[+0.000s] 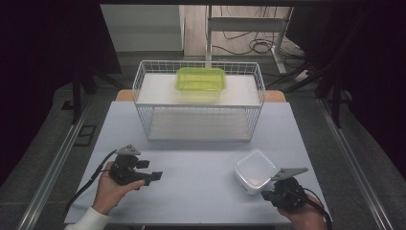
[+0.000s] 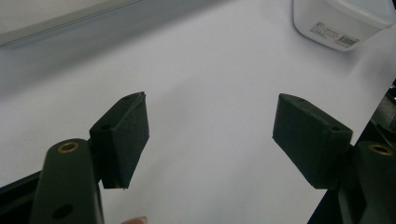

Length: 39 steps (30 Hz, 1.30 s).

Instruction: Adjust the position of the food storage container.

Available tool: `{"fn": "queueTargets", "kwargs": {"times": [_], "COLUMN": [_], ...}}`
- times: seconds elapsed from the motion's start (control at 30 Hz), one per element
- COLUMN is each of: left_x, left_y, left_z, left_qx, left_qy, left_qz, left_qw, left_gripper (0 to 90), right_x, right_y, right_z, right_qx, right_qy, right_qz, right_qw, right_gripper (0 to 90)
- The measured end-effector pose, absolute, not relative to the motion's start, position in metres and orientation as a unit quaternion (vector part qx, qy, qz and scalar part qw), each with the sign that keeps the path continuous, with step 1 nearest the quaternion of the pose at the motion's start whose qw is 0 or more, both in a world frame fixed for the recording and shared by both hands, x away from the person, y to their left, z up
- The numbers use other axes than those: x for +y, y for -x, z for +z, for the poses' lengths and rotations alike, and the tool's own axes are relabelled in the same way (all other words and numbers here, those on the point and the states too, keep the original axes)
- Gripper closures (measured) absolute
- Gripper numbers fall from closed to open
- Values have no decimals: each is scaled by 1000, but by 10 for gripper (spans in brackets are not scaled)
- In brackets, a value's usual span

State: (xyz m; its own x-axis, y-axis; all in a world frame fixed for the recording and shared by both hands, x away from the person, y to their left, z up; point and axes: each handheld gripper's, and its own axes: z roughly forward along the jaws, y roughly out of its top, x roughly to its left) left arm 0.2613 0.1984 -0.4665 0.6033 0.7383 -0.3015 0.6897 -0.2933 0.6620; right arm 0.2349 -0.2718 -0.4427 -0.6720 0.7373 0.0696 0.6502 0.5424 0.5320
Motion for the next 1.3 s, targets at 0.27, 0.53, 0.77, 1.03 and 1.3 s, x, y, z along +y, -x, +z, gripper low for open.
{"fn": "queueTargets", "kwargs": {"times": [0.27, 0.53, 0.77, 1.03, 1.3], "left_x": [198, 197, 198, 199, 199], "left_y": [-263, -262, -262, -262, -263], "left_z": [-467, -468, -468, -468, -468], "left_qx": [445, 442, 442, 440, 440], "left_qy": [-803, -807, -807, -807, -807], "left_qz": [27, 29, 28, 27, 26], "left_qw": [396, 391, 391, 391, 393], "left_gripper": [262, 262, 263, 266, 265], "right_x": [-294, -307, -315, -313, -305], "right_y": [-262, -311, -321, -321, -316], "right_z": [-415, -429, -449, -456, -456], "right_qx": [844, 829, 834, 843, 850], "right_qy": [-432, -470, -480, -468, -458], "right_qz": [291, 258, 230, 227, 229], "right_qw": [128, 157, 145, 134, 123], "right_gripper": [891, 891, 891, 891, 892]}}
